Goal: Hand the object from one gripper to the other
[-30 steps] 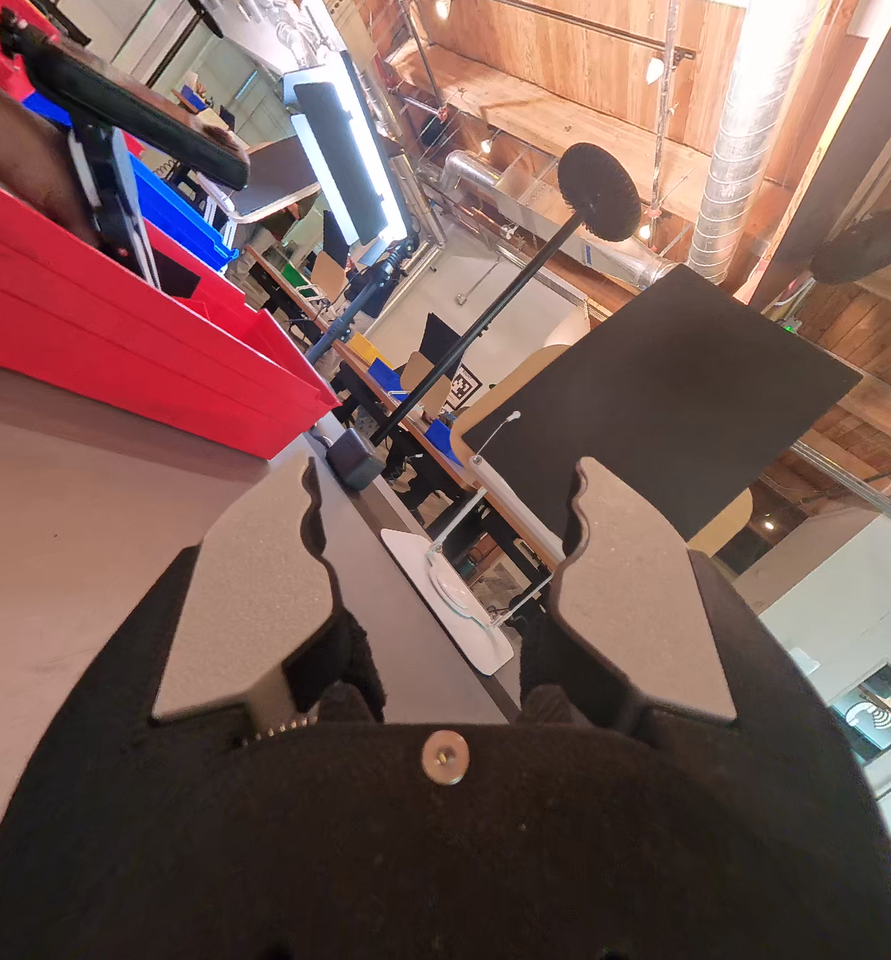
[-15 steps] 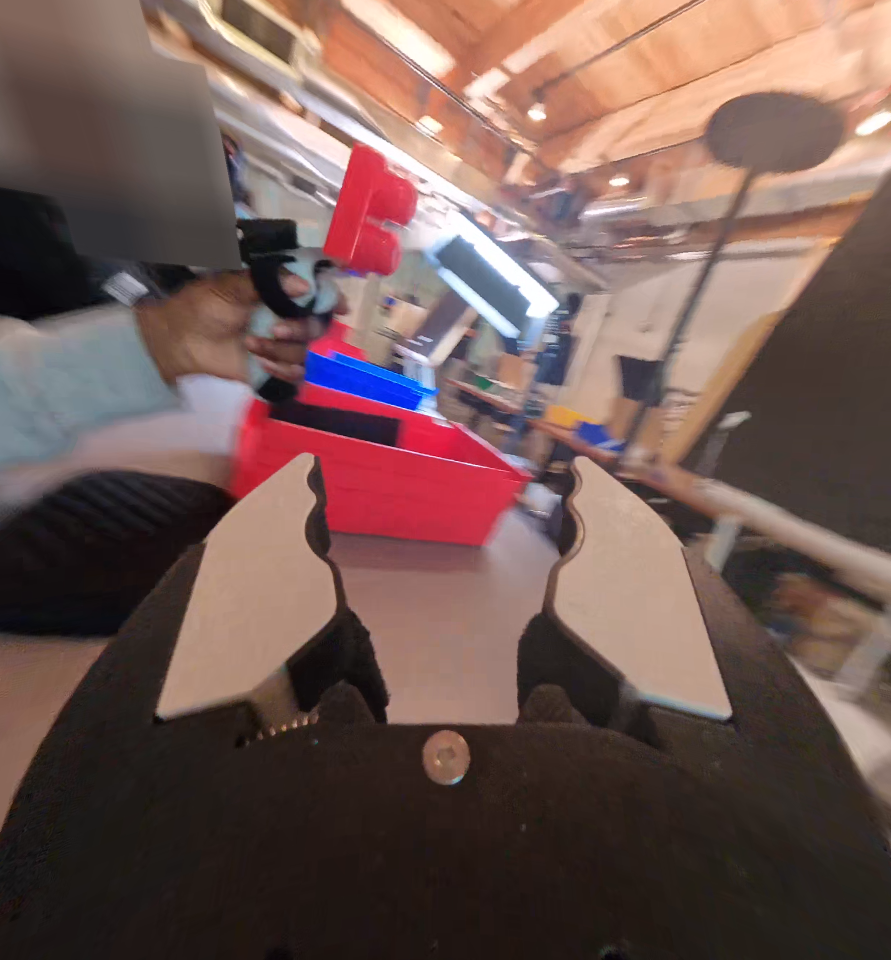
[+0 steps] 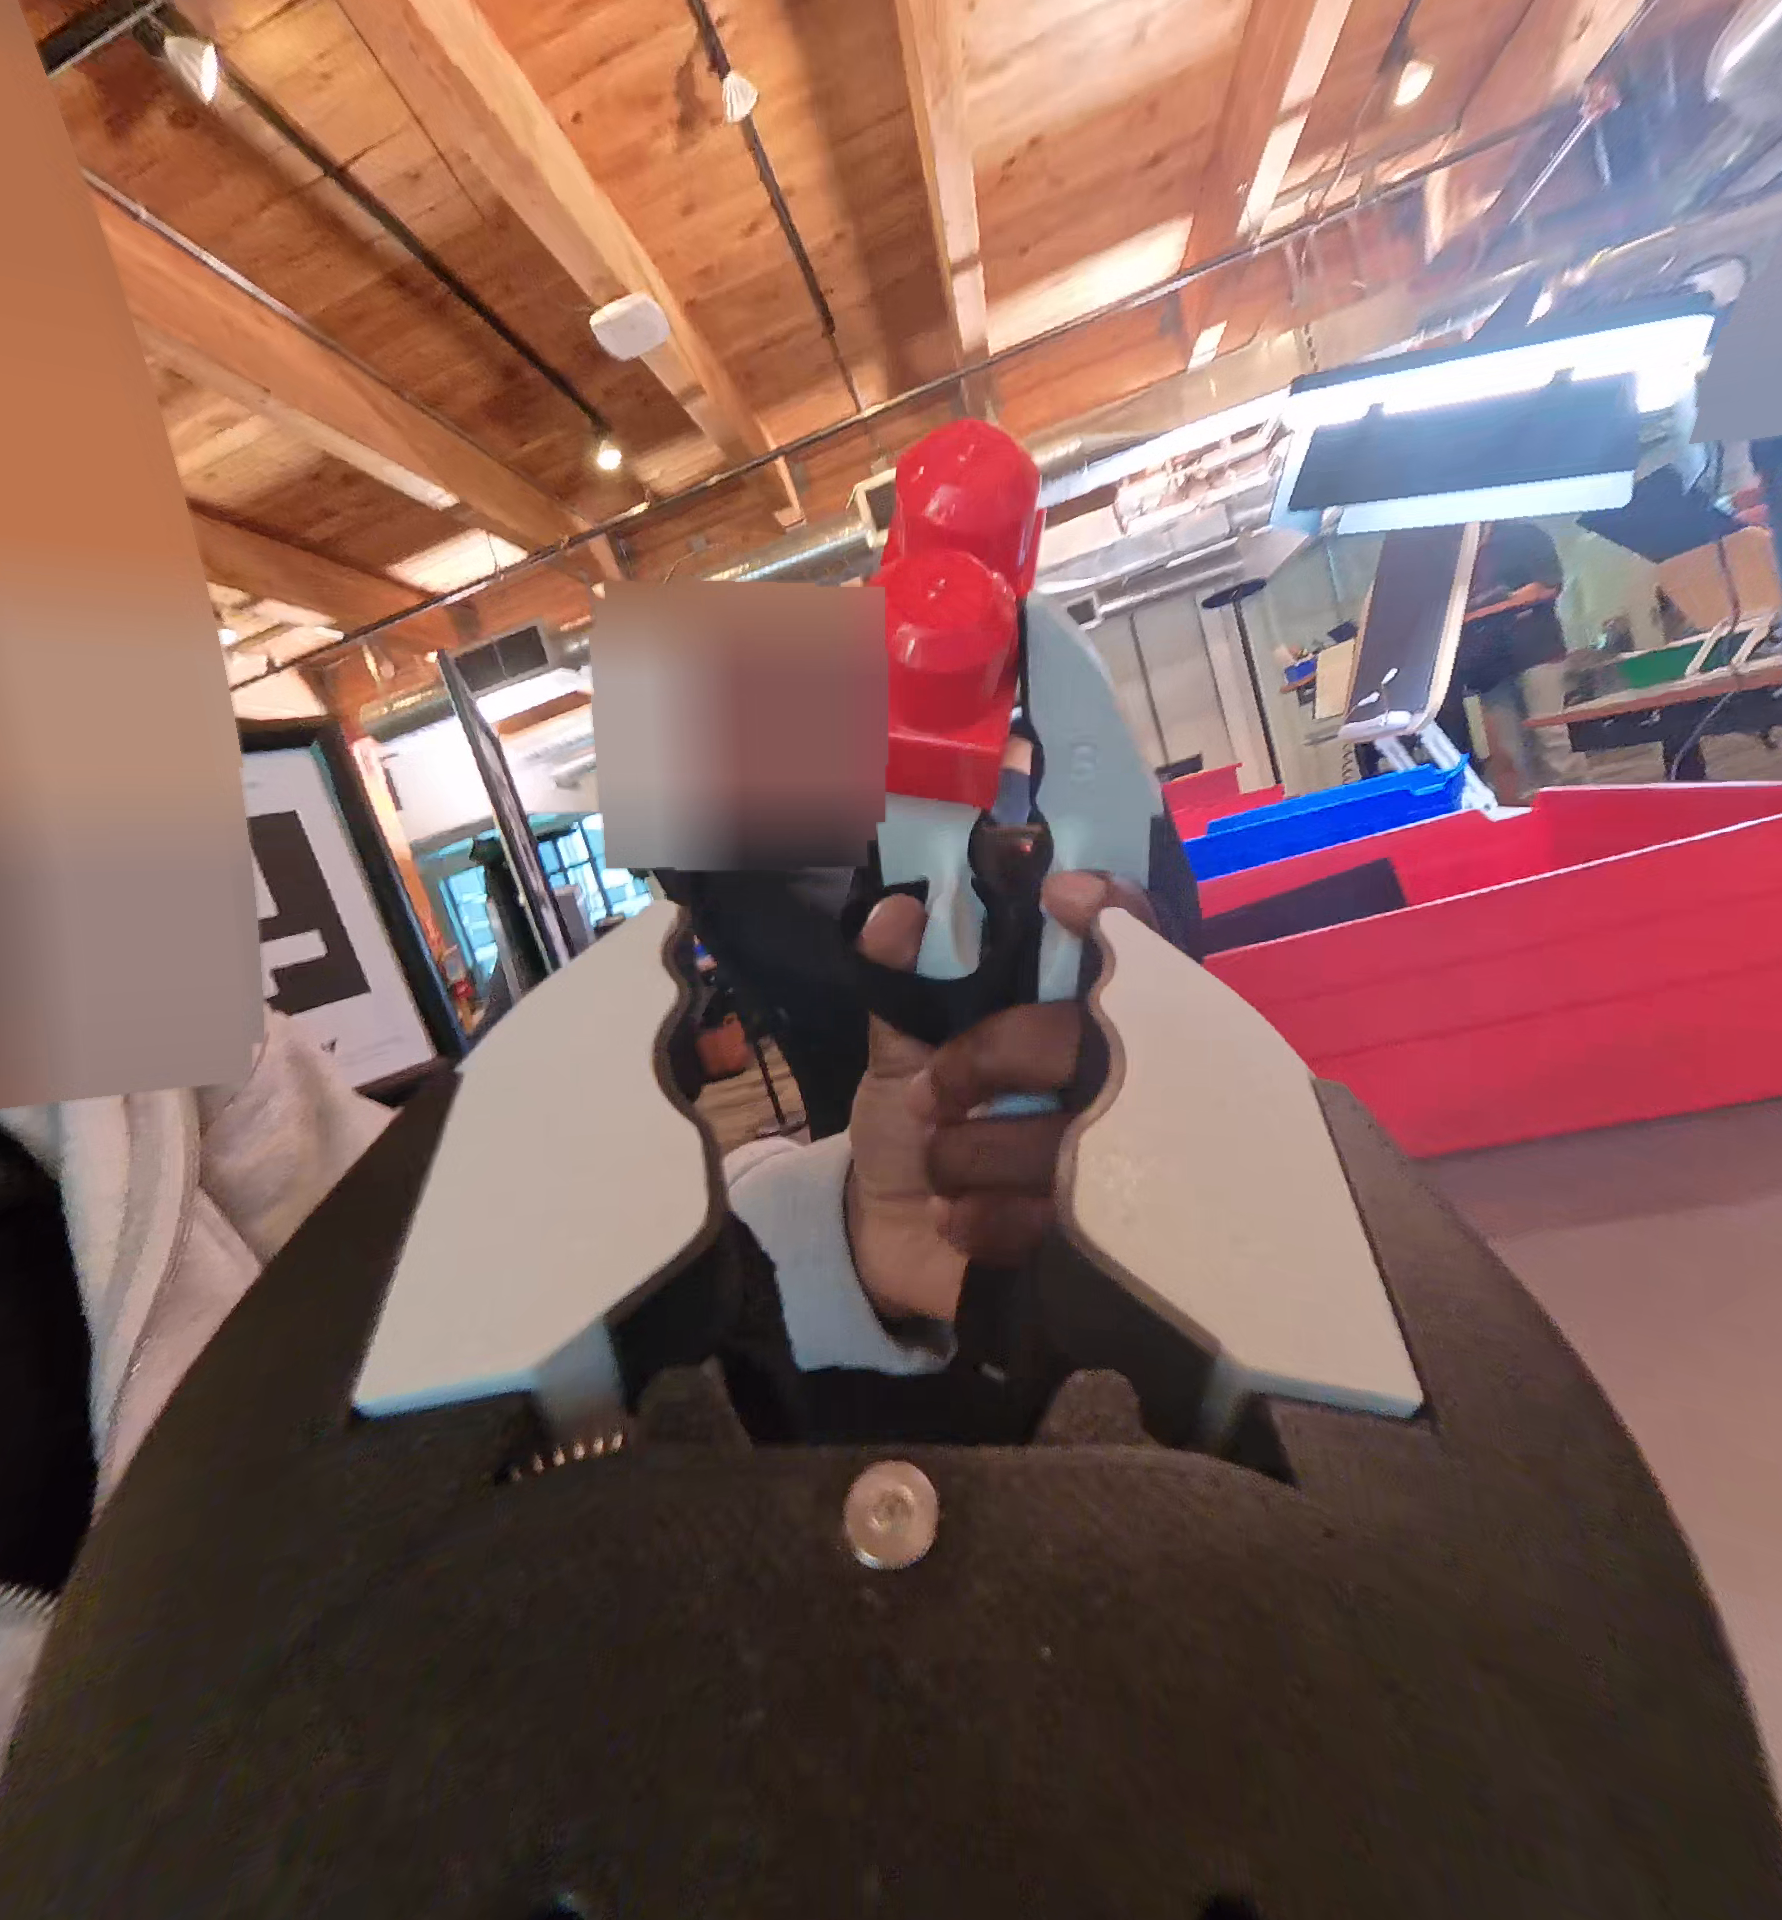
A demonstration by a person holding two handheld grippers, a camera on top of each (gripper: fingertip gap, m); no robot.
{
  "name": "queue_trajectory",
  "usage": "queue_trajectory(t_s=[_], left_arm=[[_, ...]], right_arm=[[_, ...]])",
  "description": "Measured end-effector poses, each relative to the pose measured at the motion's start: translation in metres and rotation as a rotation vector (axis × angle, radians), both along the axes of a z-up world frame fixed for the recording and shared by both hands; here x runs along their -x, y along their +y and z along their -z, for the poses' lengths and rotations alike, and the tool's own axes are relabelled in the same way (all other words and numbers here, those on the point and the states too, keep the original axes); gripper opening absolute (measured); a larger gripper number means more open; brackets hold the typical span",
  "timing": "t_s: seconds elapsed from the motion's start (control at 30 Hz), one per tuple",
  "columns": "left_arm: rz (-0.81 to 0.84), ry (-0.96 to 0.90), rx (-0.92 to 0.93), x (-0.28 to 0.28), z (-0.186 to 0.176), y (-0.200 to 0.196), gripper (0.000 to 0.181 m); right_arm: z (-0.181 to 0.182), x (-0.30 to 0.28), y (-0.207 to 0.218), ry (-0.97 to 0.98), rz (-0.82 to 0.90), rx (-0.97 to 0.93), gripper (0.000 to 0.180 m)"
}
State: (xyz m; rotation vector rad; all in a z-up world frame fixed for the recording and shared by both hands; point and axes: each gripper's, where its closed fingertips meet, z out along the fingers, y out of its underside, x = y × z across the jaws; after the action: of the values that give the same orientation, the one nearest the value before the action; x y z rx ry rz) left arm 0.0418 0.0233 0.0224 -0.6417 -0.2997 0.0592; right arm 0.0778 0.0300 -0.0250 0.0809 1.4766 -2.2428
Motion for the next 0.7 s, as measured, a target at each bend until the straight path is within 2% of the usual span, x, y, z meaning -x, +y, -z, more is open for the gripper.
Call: queue_trajectory(t_s=[0.07, 0.17, 0.3, 0.43, 0.7], left_arm=[[0.036, -0.020, -0.011, 0.000, 0.002, 0.002, 0.006], [-0.022, -0.020, 0.057, 0.002, 0.009, 0.010, 0.005], [-0.085, 0.020, 0.224, -0.001, 0.019, 0.029, 0.005], [-0.138, -0.016, 0.288, 0.003, 0.028, 0.037, 0.005], [-0.094, -0.230, 0.295, 0.025, 0.054, 0.032, 0.009]], right_arm=[[-0.006, 0.003, -0.001, -0.029, 0.042, 0.054, 0.063], [-0.017, 0.010, 0.002, -0.104, 0.095, 0.165, 0.060], [-0.012, 0.014, 0.000, -0.164, 0.102, 0.165, 0.058], [-0.016, 0.020, 0.013, -0.189, 0.145, 0.213, 0.033], [-0.001, 0.045, 0.019, -0.295, 0.137, 0.158, 0.031]])
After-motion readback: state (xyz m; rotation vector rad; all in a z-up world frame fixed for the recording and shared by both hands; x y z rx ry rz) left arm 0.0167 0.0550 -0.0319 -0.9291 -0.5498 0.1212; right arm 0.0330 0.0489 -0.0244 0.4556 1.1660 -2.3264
